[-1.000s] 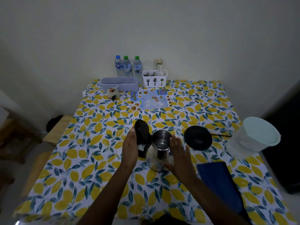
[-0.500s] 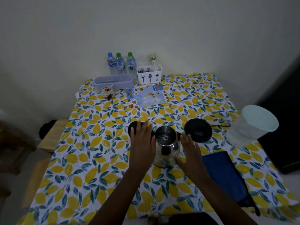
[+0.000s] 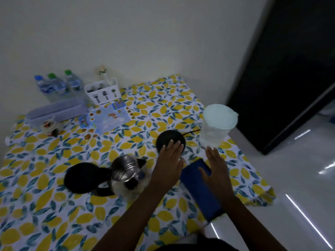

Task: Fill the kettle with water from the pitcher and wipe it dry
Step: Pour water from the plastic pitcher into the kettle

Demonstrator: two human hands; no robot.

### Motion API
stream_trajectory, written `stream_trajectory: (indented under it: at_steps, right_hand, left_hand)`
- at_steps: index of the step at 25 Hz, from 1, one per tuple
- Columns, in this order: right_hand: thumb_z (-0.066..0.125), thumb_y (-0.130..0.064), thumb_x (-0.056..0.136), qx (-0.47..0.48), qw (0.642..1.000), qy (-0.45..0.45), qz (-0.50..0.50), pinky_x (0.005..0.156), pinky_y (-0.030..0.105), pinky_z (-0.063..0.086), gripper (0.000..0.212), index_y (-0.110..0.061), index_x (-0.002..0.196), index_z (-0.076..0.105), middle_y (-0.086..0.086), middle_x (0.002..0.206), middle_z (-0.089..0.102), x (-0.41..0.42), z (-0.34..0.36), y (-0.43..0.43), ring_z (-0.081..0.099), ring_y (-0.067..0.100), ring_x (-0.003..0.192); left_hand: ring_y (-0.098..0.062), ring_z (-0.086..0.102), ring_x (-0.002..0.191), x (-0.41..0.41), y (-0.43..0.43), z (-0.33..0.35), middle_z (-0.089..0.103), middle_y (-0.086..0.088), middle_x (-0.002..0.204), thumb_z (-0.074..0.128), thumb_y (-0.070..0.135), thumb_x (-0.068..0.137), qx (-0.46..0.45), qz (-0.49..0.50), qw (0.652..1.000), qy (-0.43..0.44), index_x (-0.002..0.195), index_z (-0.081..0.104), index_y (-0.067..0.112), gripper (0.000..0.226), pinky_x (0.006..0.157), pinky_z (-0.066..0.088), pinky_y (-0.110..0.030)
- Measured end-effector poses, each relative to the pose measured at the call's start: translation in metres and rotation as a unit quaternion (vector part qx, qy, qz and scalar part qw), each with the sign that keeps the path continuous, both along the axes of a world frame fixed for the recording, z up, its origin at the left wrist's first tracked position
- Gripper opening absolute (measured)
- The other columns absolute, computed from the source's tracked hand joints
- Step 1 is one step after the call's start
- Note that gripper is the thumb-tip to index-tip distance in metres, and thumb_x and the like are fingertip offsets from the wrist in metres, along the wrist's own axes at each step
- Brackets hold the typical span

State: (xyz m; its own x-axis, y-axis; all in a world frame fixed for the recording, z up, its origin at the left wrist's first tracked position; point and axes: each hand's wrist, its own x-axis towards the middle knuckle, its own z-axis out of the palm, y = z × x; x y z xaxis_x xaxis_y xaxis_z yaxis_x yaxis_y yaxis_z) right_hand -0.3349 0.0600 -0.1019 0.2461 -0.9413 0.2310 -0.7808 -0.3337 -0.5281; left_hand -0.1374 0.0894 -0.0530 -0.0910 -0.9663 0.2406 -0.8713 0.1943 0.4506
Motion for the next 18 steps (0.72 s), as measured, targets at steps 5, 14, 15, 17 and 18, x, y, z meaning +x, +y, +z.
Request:
stream_trajectory:
  at_steps: [5, 14, 15, 17, 18]
  right_hand:
    - [0.056, -0.031, 0.087, -0.019, 0.996, -0.029, -0.079, 0.112, 0.046, 0.029, 0.059, -0.009, 0.139, 0.041, 0.011, 0.146, 0.044, -0.080, -0.012, -0.060, 0.032, 0.024, 0.138]
    - [0.050, -0.022, 0.095, 0.100, 0.968, -0.195, -0.124, 0.090, 0.024, 0.037, 0.029, -0.006, 0.116, 0.059, 0.011, 0.118, 0.060, -0.116, 0.016, -0.222, 0.055, 0.020, 0.107]
    - [0.049, -0.025, 0.094, 0.115, 0.968, -0.196, -0.110, 0.086, 0.023, 0.036, 0.026, -0.010, 0.110, 0.062, 0.009, 0.111, 0.061, -0.110, 0.017, -0.239, 0.054, 0.016, 0.101]
    - [0.047, -0.030, 0.093, 0.162, 0.960, -0.209, -0.093, 0.081, 0.026, 0.037, 0.020, -0.019, 0.094, 0.064, 0.004, 0.096, 0.061, -0.104, 0.017, -0.266, 0.053, 0.012, 0.090]
    - [0.048, -0.028, 0.094, 0.191, 0.956, -0.209, -0.078, 0.080, 0.027, 0.038, 0.020, -0.017, 0.093, 0.065, 0.003, 0.095, 0.062, -0.101, 0.018, -0.274, 0.055, 0.013, 0.089]
  left_hand:
    - [-0.023, 0.015, 0.146, -0.068, -0.084, 0.007, 0.029, -0.008, 0.155, 0.037, 0.031, 0.099, 0.010, -0.052, 0.999, 0.004, 0.145, 0.031, 0.011, 0.051, 0.120, 0.012, -0.043]
    - [-0.038, 0.007, 0.145, -0.140, -0.212, 0.015, 0.018, -0.016, 0.157, 0.046, 0.071, 0.078, 0.097, -0.054, 0.983, -0.149, 0.145, 0.023, 0.007, 0.096, 0.115, 0.009, -0.056]
    - [-0.040, 0.003, 0.145, -0.144, -0.218, 0.012, 0.013, -0.016, 0.159, 0.052, 0.072, 0.075, 0.121, -0.046, 0.976, -0.174, 0.147, 0.019, 0.009, 0.101, 0.114, 0.007, -0.059]
    - [-0.044, 0.002, 0.143, -0.148, -0.223, 0.003, 0.008, -0.015, 0.159, 0.058, 0.068, 0.074, 0.138, -0.032, 0.968, -0.206, 0.148, 0.014, 0.015, 0.100, 0.113, 0.010, -0.064]
    - [-0.045, 0.004, 0.143, -0.149, -0.224, -0.002, 0.009, -0.015, 0.159, 0.058, 0.063, 0.076, 0.135, -0.029, 0.968, -0.211, 0.148, 0.014, 0.016, 0.096, 0.111, 0.013, -0.065]
